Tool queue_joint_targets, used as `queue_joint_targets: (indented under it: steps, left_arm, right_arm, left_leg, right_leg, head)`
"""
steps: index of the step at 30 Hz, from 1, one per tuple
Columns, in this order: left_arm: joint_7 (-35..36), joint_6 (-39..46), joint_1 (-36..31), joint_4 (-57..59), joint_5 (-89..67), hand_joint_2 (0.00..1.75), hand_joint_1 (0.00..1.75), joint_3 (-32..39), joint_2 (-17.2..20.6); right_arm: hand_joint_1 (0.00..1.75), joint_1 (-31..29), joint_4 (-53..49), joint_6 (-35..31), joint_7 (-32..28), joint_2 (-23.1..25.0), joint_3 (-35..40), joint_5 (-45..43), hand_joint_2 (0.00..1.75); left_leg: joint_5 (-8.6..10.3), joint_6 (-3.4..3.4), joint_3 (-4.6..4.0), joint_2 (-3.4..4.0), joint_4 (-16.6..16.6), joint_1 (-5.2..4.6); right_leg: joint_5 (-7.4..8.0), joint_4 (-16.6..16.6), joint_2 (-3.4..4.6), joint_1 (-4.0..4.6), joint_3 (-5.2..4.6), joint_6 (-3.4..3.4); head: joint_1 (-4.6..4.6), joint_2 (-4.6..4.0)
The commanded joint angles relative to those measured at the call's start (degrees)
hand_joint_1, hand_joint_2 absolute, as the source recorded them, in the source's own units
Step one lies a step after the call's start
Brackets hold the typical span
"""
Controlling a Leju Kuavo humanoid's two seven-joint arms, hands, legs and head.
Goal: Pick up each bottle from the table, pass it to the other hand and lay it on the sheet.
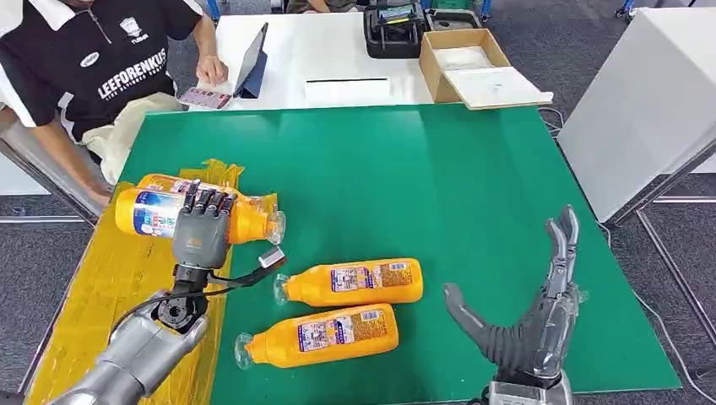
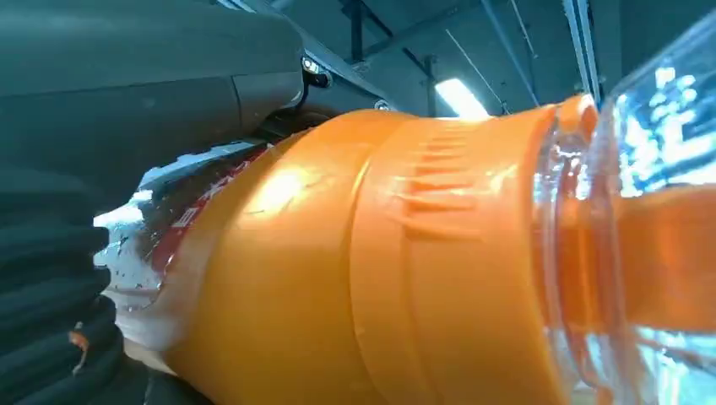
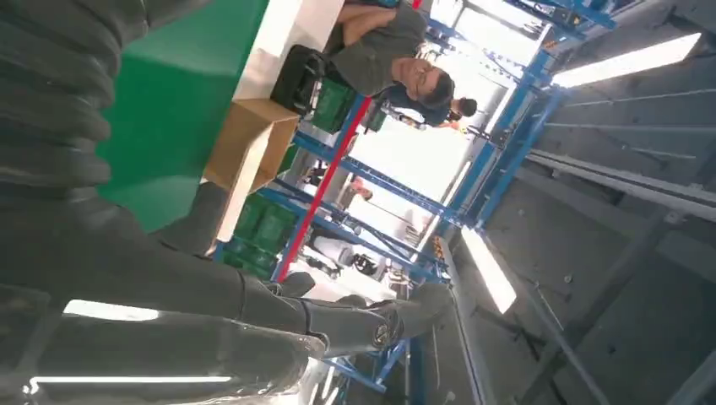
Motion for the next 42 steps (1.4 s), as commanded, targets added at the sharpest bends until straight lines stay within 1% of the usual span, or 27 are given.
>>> queue_joint_targets:
  steps: [1,2,4,6,7,10,11,12,13,14,16,18,19,20,21,22,24,30,31,32,33,34,35,37,38,42]
  left_arm:
    - [-1.3,0.2,-3.8,10.8,0.1,1.75,1.75,6.0,-3.1]
    - [-1.6,0.2,-3.9,11.5,0.1,1.75,1.75,6.8,-3.4]
    - [-1.6,0.2,-3.8,11.6,0.1,1.75,1.75,6.8,-3.4]
    - [-1.9,-0.5,-4.1,12.7,0.1,1.75,1.75,8.0,-4.0]
    - [-1.9,-0.9,-4.3,12.8,0.1,1.75,1.75,8.0,-4.1]
    - [-1.7,-2.8,-4.8,13.5,0.1,1.75,1.75,8.6,-4.8]
    - [-2.4,-3.6,-4.8,13.6,0.1,1.75,1.75,10.7,-5.7]
    - [-3.2,-4.6,-4.9,13.7,0.1,1.75,1.75,11.8,-6.1]
    - [-2.4,-5.4,-5.2,13.9,0.1,1.75,1.75,11.2,-5.7]
    - [-2.9,-6.0,-5.1,14.0,0.1,1.75,1.75,12.4,-6.4]
    - [-3.4,-6.9,-5.2,14.3,0.1,1.75,1.75,12.9,-6.5]
    - [-3.7,-8.3,-5.3,14.6,0.1,1.75,1.75,13.4,-6.8]
    - [-3.4,-9.1,-5.4,14.8,0.1,1.75,1.75,13.4,-6.8]
    - [-3.2,-9.9,-5.5,14.9,0.1,1.75,1.52,13.4,-7.0]
    - [-3.0,-10.7,-5.7,15.2,0.1,1.75,0.1,13.2,-7.1]
    - [-2.9,-10.9,-5.7,15.2,0.1,1.75,0.0,13.2,-7.0]
    - [-2.4,-12.8,-5.6,15.5,0.1,1.75,0.0,13.1,-7.1]
    - [-2.2,-13.7,-5.6,15.3,0.1,1.75,0.0,12.8,-6.8]
    - [-2.3,-14.2,-5.5,15.3,0.1,1.75,0.0,13.1,-7.0]
    - [-2.3,-14.7,-5.5,15.2,0.1,1.75,0.0,13.2,-7.0]
    - [-2.2,-15.3,-5.6,15.1,0.1,1.75,0.0,13.2,-7.0]
    - [-2.1,-15.9,-5.6,14.9,0.1,1.75,0.0,13.1,-6.9]
    - [-2.0,-16.1,-5.6,14.8,0.1,1.75,0.0,13.1,-6.9]
    - [-1.6,-17.4,-5.8,14.7,0.1,1.75,0.0,13.4,-7.0]
    - [-1.5,-17.6,-5.8,14.6,0.1,1.75,0.0,13.3,-7.0]
    - [-1.5,-17.9,-5.7,14.2,0.1,1.75,0.0,13.6,-7.1]
  right_arm:
    - [0.0,-2.1,3.4,1.5,-0.3,1.1,-2.5,-0.1,1.75]
    - [0.0,-2.2,3.4,1.6,-0.3,1.2,-2.6,-0.1,1.75]
    - [0.0,-2.2,3.4,1.6,-0.3,1.2,-2.6,-0.1,1.75]
    - [0.0,-2.2,3.3,1.8,-0.2,1.1,-3.0,-0.1,1.75]
    - [0.0,-2.2,3.3,1.9,-0.2,1.1,-3.0,0.0,1.75]
    - [0.0,-2.0,2.9,2.1,0.0,1.2,-3.3,0.2,1.75]
    - [0.0,-1.8,2.7,2.4,0.1,1.4,-3.6,0.4,1.75]
    - [0.0,-1.7,2.6,2.7,0.0,1.7,-3.9,0.7,1.75]
    - [0.0,-1.8,2.7,3.1,0.1,1.7,-3.8,0.9,1.75]
    - [0.0,-1.8,2.6,3.4,0.2,1.9,-3.9,1.4,1.75]
    - [0.0,-1.9,2.5,3.7,0.4,2.1,-3.9,1.8,1.75]
    - [0.0,-2.0,2.4,4.0,0.7,2.1,-4.2,2.2,1.75]
    - [0.0,-1.9,2.4,4.1,0.8,2.1,-4.3,2.3,1.75]
    - [0.0,-1.8,2.6,4.1,0.8,2.1,-4.4,2.4,1.75]
    - [0.0,-1.6,2.7,4.1,0.8,2.1,-4.4,2.4,1.75]
    - [0.0,-1.5,2.7,4.1,0.8,2.1,-4.4,2.5,1.75]
    - [0.0,-1.0,2.7,4.1,0.7,2.3,-4.3,2.8,1.75]
    - [0.0,-0.8,2.5,4.3,0.9,2.3,-4.3,3.0,1.75]
    - [0.0,-0.8,2.4,4.4,0.9,2.4,-4.3,3.0,1.75]
    - [0.0,-0.7,2.3,4.4,1.0,2.5,-4.3,3.1,1.75]
    - [0.0,-0.6,2.2,4.5,1.1,2.5,-4.3,3.2,1.75]
    - [0.0,-0.6,2.2,4.6,1.2,2.6,-4.3,3.3,1.75]
    - [0.0,-0.6,2.2,4.7,1.2,2.6,-4.3,3.3,1.75]
    - [0.0,-0.7,2.2,4.9,1.5,2.9,-4.3,3.6,1.75]
    - [0.0,-0.8,2.2,5.0,1.6,2.9,-4.3,3.7,1.75]
    - [0.0,-0.9,2.2,5.1,1.7,3.0,-4.4,3.8,1.75]
  left_leg:
    - [-0.07,-0.18,0.32,-0.03,0.0,-0.02]
    - [-0.02,-0.12,0.2,-0.04,0.0,0.0]
    - [-0.07,-0.17,0.33,-0.02,0.0,-0.02]
    - [-0.01,-0.09,0.13,-0.03,0.0,-0.01]
    - [-0.05,-0.13,0.22,-0.03,0.0,0.01]
    - [-0.1,-0.15,0.32,-0.11,0.0,-0.01]
    - [0.0,-0.08,0.12,-0.07,0.0,-0.01]
    - [-0.06,-0.13,0.25,-0.09,0.0,-0.01]
    - [-0.11,-0.16,0.34,-0.11,0.0,-0.02]
    - [-0.03,-0.1,0.15,-0.09,0.0,0.0]
    - [-0.1,-0.17,0.32,-0.1,0.0,-0.01]
    - [-0.02,-0.09,0.11,-0.03,0.0,0.0]
    - [-0.03,-0.11,0.16,-0.07,0.0,0.0]
    - [-0.06,-0.14,0.25,-0.11,0.0,-0.04]
    - [-0.03,-0.12,0.17,-0.1,0.0,-0.01]
    - [-0.07,-0.15,0.26,-0.11,0.0,-0.02]
    - [-0.02,-0.09,0.12,-0.09,0.0,0.0]
    - [-0.06,-0.13,0.22,-0.1,0.0,0.0]
    - [-0.02,-0.09,0.11,-0.07,0.0,0.01]
    - [-0.15,-0.21,0.4,-0.13,0.1,-0.02]
    - [-0.02,-0.1,0.14,-0.1,0.0,0.02]
    - [0.0,-0.08,0.09,-0.05,0.0,0.0]
    - [-0.06,-0.14,0.25,-0.09,0.0,-0.01]
    - [-0.01,-0.09,0.1,-0.06,0.0,0.0]
    - [-0.07,-0.15,0.23,-0.09,0.0,0.0]
    - [-0.01,-0.09,0.1,-0.07,0.0,0.0]
  right_leg:
    - [-0.08,0.0,-0.2,0.0,0.34,-0.02]
    - [-0.04,0.0,-0.15,0.01,0.22,-0.02]
    - [-0.09,0.0,-0.19,0.0,0.34,-0.02]
    - [-0.02,0.0,-0.12,0.0,0.14,-0.01]
    - [-0.06,0.0,-0.15,0.02,0.24,-0.02]
    - [-0.14,0.0,-0.27,0.0,0.37,-0.01]
    - [-0.03,0.0,-0.16,-0.01,0.14,0.0]
    - [-0.1,0.0,-0.23,0.0,0.28,-0.01]
    - [-0.14,0.0,-0.28,-0.01,0.39,-0.01]
    - [-0.05,0.0,-0.19,0.01,0.2,0.0]
    - [-0.13,0.0,-0.28,0.0,0.37,-0.01]
    - [-0.02,0.0,-0.12,0.01,0.14,-0.01]
    - [-0.05,0.0,-0.18,0.01,0.19,-0.01]
    - [-0.11,0.0,-0.26,-0.02,0.29,0.0]
    - [-0.07,0.0,-0.22,0.0,0.22,-0.01]
    - [-0.11,0.0,-0.27,-0.01,0.3,-0.01]
    - [-0.04,0.0,-0.18,0.01,0.16,-0.01]
    - [-0.1,0.0,-0.22,0.0,0.25,-0.01]
    - [-0.04,0.0,-0.15,0.02,0.14,-0.01]
    - [-0.2,0.1,-0.33,0.0,0.44,-0.02]
    - [-0.05,0.0,-0.2,0.02,0.18,-0.01]
    - [-0.02,0.0,-0.13,0.01,0.1,-0.01]
    - [-0.1,0.0,-0.24,0.0,0.28,-0.01]
    - [-0.03,0.0,-0.15,0.01,0.12,-0.01]
    - [-0.1,0.0,-0.24,0.01,0.27,-0.02]
    - [-0.03,0.0,-0.16,0.01,0.12,-0.01]
  head:
    - [0.0,0.0]
    - [0.0,0.0]
    - [0.0,0.0]
    - [0.0,0.0]
    - [-0.02,0.0]
    - [0.0,0.0]
    - [-0.02,0.0]
    - [0.0,0.0]
    - [0.0,0.0]
    - [-0.02,0.0]
    - [-0.02,0.0]
    - [0.0,0.0]
    - [-0.02,0.0]
    - [0.0,0.0]
    - [0.0,0.0]
    - [0.0,0.0]
    - [0.0,0.0]
    - [-0.02,0.0]
    - [0.0,0.0]
    - [-0.02,0.0]
    - [0.0,0.0]
    - [-0.02,0.0]
    - [0.0,0.0]
    - [0.0,0.0]
    - [0.0,0.0]
    - [-0.02,0.0]
